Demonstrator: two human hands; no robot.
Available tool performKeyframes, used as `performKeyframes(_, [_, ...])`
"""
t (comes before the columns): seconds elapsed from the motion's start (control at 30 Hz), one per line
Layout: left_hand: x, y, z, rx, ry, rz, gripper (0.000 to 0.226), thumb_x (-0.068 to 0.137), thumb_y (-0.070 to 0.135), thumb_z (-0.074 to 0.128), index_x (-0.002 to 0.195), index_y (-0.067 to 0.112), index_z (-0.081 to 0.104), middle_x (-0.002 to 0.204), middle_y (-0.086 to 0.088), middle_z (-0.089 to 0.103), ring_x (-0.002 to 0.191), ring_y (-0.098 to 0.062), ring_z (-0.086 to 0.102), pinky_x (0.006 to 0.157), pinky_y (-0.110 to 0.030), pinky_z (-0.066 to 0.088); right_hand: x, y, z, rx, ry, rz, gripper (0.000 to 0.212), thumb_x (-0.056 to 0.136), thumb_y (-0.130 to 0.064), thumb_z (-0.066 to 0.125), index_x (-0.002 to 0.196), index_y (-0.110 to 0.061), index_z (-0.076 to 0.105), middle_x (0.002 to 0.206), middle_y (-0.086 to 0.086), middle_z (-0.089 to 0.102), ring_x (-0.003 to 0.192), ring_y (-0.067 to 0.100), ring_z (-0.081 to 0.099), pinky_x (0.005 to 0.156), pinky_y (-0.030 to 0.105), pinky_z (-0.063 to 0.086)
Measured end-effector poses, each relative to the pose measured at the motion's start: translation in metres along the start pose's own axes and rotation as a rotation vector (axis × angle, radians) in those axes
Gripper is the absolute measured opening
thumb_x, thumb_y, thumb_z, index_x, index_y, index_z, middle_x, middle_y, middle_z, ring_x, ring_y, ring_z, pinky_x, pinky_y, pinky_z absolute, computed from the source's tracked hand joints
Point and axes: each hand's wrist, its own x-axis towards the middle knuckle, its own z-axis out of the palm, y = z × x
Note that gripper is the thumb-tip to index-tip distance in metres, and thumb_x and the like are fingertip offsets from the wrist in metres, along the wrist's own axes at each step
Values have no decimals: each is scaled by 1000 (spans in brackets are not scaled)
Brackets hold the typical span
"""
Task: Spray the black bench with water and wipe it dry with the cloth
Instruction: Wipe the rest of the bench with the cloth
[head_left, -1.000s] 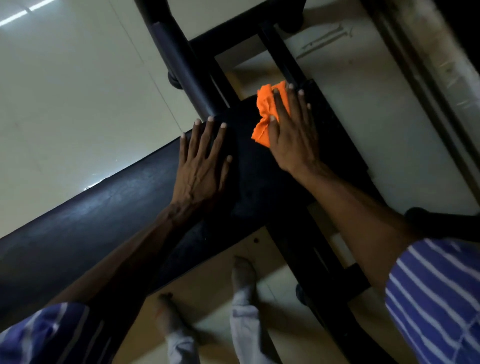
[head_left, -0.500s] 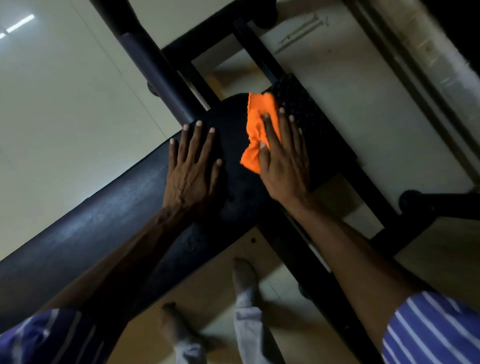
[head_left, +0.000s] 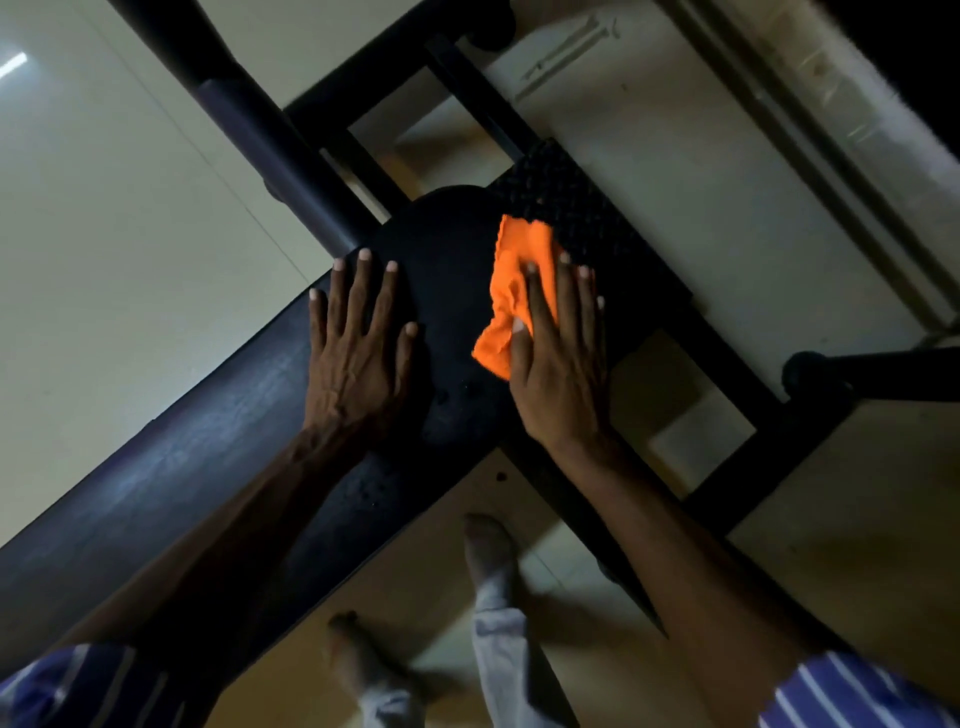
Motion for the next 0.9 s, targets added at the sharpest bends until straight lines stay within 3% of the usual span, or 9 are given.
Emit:
performKeyframes(0.17, [-1, -2, -1, -4, -1, 19, 63, 111, 48, 25, 168, 26, 10, 178, -3, 2, 165, -22, -7, 133, -53, 2, -6, 8, 2, -45, -42, -23, 58, 113, -38, 38, 166, -21, 26, 177, 12, 15, 165, 32, 10, 134, 53, 12])
performKeyframes(0.3, [-3, -3, -1, -2, 11, 28, 63, 111, 47, 25, 168, 25, 11, 178, -4, 3, 165, -24, -5, 133, -52, 0, 20, 14, -1, -61, -154, -102, 72, 109, -61, 34, 169, -25, 15, 178, 13, 3, 165, 33, 0, 134, 55, 3])
performKeyframes(0.4, [-2, -2, 0, 1, 14, 26, 63, 112, 48, 24, 168, 24, 10, 178, -4, 2, 165, -24, -6, 133, -51, -2, 33, 12, 2, -85, -138, -113, 76, 105, -68, 35, 168, -29, 16, 178, 11, 4, 166, 31, 1, 134, 55, 7])
performKeyframes(0.57, [-2, 0, 1, -10, 25, 19, 63, 111, 47, 25, 168, 23, 13, 178, -5, 4, 165, -26, -4, 133, -51, -1, -14, -6, 14, -80, 9, -103, 64, 109, -56, 40, 166, -30, 29, 177, 11, 16, 165, 31, 12, 133, 54, 14])
performKeyframes(0.73, [-3, -4, -6, -23, -17, 40, 63, 111, 47, 27, 168, 23, 14, 178, -5, 4, 165, -26, -3, 133, -53, 0, -12, 6, 9, -94, -59, -205, 65, 109, -56, 39, 167, -29, 25, 177, 9, 13, 166, 29, 7, 134, 51, 11])
performKeyframes(0.9, [-14, -13, -7, -14, -32, 88, 63, 111, 47, 26, 168, 24, 13, 178, -4, 3, 165, -25, -4, 133, -52, 1, -7, -19, 21, -50, 111, 54, 58, 111, -49, 41, 164, -26, 33, 175, 10, 21, 165, 30, 14, 132, 52, 15])
